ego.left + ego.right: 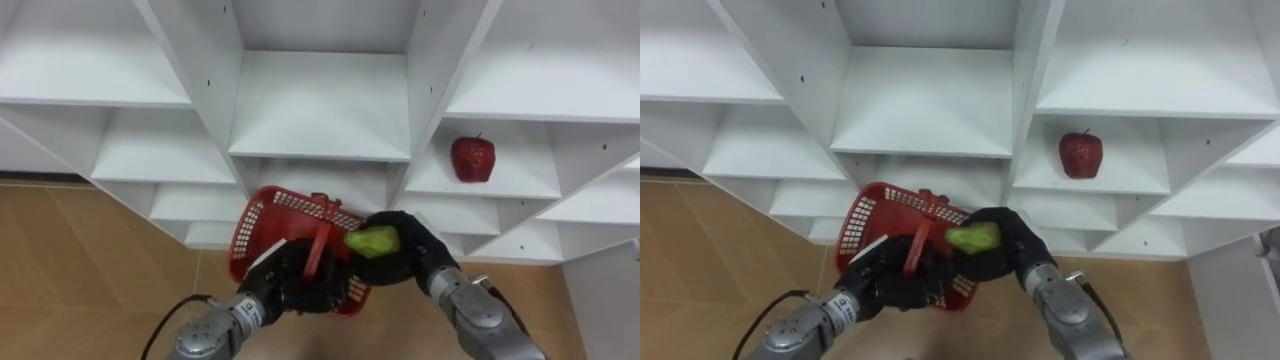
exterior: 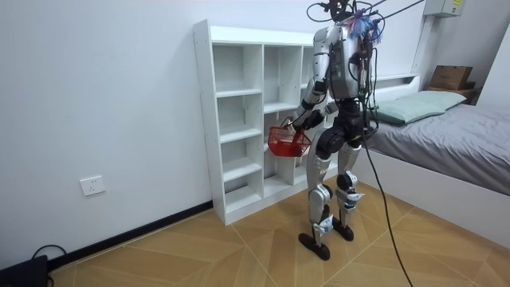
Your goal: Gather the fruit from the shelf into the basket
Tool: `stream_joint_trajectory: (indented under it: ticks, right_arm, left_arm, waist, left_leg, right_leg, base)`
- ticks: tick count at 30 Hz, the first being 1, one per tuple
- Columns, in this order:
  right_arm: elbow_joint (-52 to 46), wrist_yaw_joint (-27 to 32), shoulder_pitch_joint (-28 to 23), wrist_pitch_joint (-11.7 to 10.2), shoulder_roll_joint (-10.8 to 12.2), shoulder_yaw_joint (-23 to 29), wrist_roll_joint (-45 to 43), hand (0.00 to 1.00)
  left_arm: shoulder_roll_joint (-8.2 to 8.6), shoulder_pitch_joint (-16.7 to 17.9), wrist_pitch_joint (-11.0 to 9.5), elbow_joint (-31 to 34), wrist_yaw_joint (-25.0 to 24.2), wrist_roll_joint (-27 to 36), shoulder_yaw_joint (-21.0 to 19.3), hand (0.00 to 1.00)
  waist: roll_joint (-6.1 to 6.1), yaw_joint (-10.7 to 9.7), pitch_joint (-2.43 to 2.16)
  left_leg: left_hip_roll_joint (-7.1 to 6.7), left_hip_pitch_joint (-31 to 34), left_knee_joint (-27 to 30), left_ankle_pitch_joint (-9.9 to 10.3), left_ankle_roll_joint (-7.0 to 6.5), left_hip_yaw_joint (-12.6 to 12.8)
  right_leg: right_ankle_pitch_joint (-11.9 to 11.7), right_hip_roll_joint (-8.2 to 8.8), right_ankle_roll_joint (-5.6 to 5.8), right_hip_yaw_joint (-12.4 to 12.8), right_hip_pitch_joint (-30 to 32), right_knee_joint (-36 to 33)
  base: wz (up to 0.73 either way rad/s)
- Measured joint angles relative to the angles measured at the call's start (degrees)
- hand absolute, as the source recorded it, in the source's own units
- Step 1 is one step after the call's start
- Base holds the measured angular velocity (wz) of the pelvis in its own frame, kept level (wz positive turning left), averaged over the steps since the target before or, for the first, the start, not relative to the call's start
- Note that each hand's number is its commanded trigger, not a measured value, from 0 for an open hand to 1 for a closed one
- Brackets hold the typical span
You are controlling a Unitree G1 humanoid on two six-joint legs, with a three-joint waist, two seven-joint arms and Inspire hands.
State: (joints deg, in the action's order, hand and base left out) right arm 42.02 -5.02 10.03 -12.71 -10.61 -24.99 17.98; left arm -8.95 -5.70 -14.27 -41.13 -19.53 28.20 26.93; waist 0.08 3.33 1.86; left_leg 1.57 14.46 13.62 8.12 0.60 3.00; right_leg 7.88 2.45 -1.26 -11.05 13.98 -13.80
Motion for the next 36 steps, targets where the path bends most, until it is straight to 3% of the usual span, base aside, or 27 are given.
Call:
stream_joint_trajectory:
  ticks: [36]
  right_arm:
    - [-0.2,-1.5,1.1,0.0,1.1,1.6,6.9,1.0]
  left_arm:
    - [1.65,0.2,0.1,0.0,-1.3,8.6,-1.5,1.0]
  waist:
    - [0.06,-0.1,-0.02]
  left_leg:
    - [0.5,-0.7,0.0,0.0,-0.03,2.1]
  right_leg:
    - [-0.1,0.27,-0.21,0.1,0.1,-0.7]
  base:
    - [-0.01]
